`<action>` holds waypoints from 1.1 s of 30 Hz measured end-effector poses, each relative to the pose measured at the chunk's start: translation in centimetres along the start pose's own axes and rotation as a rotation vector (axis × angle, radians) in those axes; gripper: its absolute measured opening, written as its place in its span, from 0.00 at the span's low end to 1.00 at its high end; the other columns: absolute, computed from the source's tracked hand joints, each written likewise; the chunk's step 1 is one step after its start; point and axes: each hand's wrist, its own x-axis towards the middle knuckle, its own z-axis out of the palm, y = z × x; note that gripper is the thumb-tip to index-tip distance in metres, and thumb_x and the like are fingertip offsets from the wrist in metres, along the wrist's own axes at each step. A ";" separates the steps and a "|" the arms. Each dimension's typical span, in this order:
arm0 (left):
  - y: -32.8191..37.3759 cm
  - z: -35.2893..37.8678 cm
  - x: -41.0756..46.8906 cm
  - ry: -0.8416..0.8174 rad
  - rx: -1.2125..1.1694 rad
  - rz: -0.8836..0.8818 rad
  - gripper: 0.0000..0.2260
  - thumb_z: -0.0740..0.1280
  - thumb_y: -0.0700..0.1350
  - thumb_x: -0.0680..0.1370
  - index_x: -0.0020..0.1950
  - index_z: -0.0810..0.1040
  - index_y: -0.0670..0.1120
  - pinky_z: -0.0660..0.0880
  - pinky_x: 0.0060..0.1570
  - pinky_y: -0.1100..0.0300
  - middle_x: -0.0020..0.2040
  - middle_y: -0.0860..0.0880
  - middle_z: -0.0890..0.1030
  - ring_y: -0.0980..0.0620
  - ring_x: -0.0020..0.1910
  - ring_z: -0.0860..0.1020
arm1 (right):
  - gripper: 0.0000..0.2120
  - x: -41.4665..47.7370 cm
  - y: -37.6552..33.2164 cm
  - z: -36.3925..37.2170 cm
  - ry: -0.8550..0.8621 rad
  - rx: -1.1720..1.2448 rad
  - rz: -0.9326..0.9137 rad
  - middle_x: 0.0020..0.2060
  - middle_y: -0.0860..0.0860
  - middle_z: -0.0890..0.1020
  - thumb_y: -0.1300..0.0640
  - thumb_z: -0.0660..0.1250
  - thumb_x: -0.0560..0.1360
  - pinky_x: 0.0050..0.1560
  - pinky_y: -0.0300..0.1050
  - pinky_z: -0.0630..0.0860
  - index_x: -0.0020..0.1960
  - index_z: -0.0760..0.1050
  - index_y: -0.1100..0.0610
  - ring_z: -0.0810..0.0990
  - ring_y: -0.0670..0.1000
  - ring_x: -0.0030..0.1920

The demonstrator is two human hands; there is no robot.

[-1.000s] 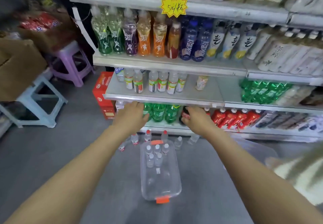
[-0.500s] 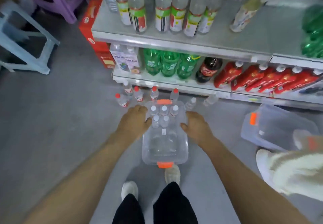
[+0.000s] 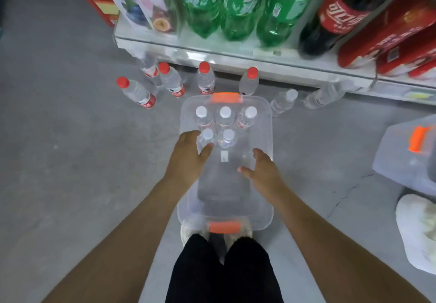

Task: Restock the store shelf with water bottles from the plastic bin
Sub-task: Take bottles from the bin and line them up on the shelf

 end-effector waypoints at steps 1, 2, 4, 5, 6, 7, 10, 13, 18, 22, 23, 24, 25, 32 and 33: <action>-0.6 1.0 1.2 0.005 -0.020 0.009 0.22 0.63 0.50 0.78 0.69 0.66 0.41 0.60 0.62 0.65 0.68 0.42 0.69 0.46 0.67 0.67 | 0.33 1.6 0.6 1.0 0.007 0.025 0.008 0.68 0.58 0.69 0.53 0.69 0.74 0.65 0.48 0.65 0.73 0.59 0.60 0.68 0.57 0.68; -1.3 2.0 2.3 0.012 -0.043 0.013 0.22 0.63 0.49 0.78 0.69 0.66 0.41 0.59 0.59 0.69 0.68 0.42 0.68 0.47 0.67 0.67 | 0.33 3.2 1.0 2.0 0.018 0.043 0.008 0.67 0.58 0.69 0.53 0.69 0.73 0.64 0.47 0.66 0.72 0.59 0.60 0.68 0.57 0.67; -2.7 3.9 4.4 0.022 -0.089 0.001 0.23 0.63 0.49 0.78 0.70 0.65 0.42 0.55 0.52 0.75 0.69 0.44 0.66 0.48 0.67 0.66 | 0.35 6.1 1.7 4.0 0.031 0.085 0.004 0.69 0.56 0.67 0.54 0.71 0.72 0.64 0.47 0.65 0.73 0.58 0.59 0.67 0.56 0.68; -3.5 4.8 5.3 0.023 -0.107 -0.005 0.23 0.63 0.50 0.78 0.70 0.64 0.43 0.54 0.51 0.76 0.69 0.44 0.66 0.49 0.67 0.66 | 0.37 7.5 2.0 4.9 0.039 0.108 -0.008 0.70 0.55 0.66 0.53 0.71 0.72 0.65 0.47 0.65 0.74 0.56 0.58 0.66 0.55 0.69; -4.2 5.7 6.2 0.021 -0.118 -0.004 0.23 0.63 0.50 0.78 0.71 0.64 0.43 0.54 0.51 0.76 0.70 0.45 0.65 0.49 0.67 0.66 | 0.38 8.7 2.2 5.8 0.049 0.124 -0.021 0.71 0.54 0.65 0.53 0.71 0.71 0.66 0.47 0.64 0.74 0.56 0.57 0.65 0.55 0.70; -5.0 6.5 7.0 0.018 -0.121 0.005 0.23 0.63 0.50 0.78 0.71 0.64 0.44 0.55 0.52 0.75 0.69 0.45 0.66 0.49 0.67 0.66 | 0.39 10.0 2.5 6.6 0.059 0.146 -0.029 0.71 0.54 0.65 0.52 0.72 0.70 0.67 0.46 0.64 0.74 0.56 0.56 0.65 0.54 0.70; -6.9 8.6 9.1 0.007 -0.137 0.050 0.24 0.66 0.49 0.76 0.70 0.65 0.45 0.59 0.60 0.69 0.68 0.45 0.68 0.49 0.66 0.67 | 0.42 13.3 3.2 8.7 0.101 0.289 -0.043 0.68 0.50 0.68 0.50 0.73 0.65 0.63 0.40 0.69 0.74 0.58 0.53 0.68 0.51 0.67; -8.0 10.0 10.7 0.028 -0.153 0.075 0.23 0.67 0.48 0.76 0.68 0.66 0.46 0.64 0.64 0.60 0.67 0.46 0.68 0.49 0.66 0.68 | 0.38 16.0 3.7 10.0 0.181 0.388 -0.092 0.63 0.46 0.73 0.58 0.76 0.66 0.56 0.32 0.69 0.72 0.62 0.52 0.71 0.47 0.62; -8.5 11.2 12.5 0.132 -0.105 0.127 0.19 0.67 0.48 0.76 0.65 0.70 0.45 0.66 0.61 0.58 0.64 0.47 0.72 0.49 0.62 0.71 | 0.33 17.9 3.4 10.3 0.246 0.411 -0.130 0.55 0.42 0.74 0.57 0.78 0.64 0.60 0.40 0.68 0.65 0.67 0.51 0.73 0.46 0.58; -8.8 11.3 12.3 0.146 -0.113 0.137 0.18 0.67 0.47 0.76 0.64 0.71 0.45 0.67 0.60 0.60 0.63 0.47 0.73 0.49 0.61 0.72 | 0.34 17.9 3.7 10.0 0.257 0.330 -0.141 0.57 0.43 0.76 0.52 0.77 0.65 0.57 0.35 0.66 0.66 0.66 0.51 0.72 0.45 0.57; -8.9 11.3 12.1 0.139 -0.111 0.141 0.18 0.67 0.47 0.76 0.64 0.70 0.45 0.66 0.59 0.62 0.63 0.47 0.73 0.49 0.61 0.72 | 0.34 17.8 3.8 10.0 0.257 0.315 -0.140 0.59 0.44 0.76 0.52 0.77 0.65 0.56 0.34 0.65 0.67 0.66 0.51 0.72 0.45 0.59; -8.9 11.2 12.0 0.131 -0.116 0.148 0.18 0.67 0.46 0.76 0.64 0.70 0.44 0.66 0.58 0.63 0.62 0.47 0.73 0.49 0.61 0.72 | 0.34 17.6 3.9 9.9 0.257 0.308 -0.140 0.60 0.44 0.76 0.51 0.77 0.65 0.56 0.34 0.65 0.67 0.66 0.50 0.73 0.45 0.60; -8.8 10.9 11.7 0.127 -0.126 0.158 0.18 0.66 0.46 0.76 0.64 0.71 0.44 0.66 0.56 0.64 0.62 0.47 0.73 0.49 0.60 0.72 | 0.34 17.4 4.0 9.8 0.257 0.305 -0.140 0.59 0.44 0.76 0.51 0.77 0.65 0.55 0.33 0.65 0.67 0.67 0.50 0.73 0.45 0.59; -7.0 7.1 8.5 0.095 -0.181 0.221 0.16 0.67 0.46 0.76 0.62 0.72 0.43 0.64 0.50 0.69 0.56 0.49 0.75 0.53 0.53 0.72 | 0.32 11.6 4.4 7.2 0.221 0.376 -0.092 0.51 0.41 0.75 0.54 0.79 0.62 0.53 0.38 0.71 0.62 0.70 0.52 0.75 0.45 0.52; -6.4 6.1 7.7 0.076 -0.183 0.226 0.17 0.66 0.46 0.76 0.63 0.72 0.44 0.63 0.50 0.70 0.56 0.51 0.74 0.54 0.54 0.72 | 0.32 10.3 4.2 6.6 0.221 0.392 -0.084 0.50 0.42 0.76 0.54 0.79 0.62 0.52 0.37 0.71 0.62 0.70 0.52 0.76 0.45 0.52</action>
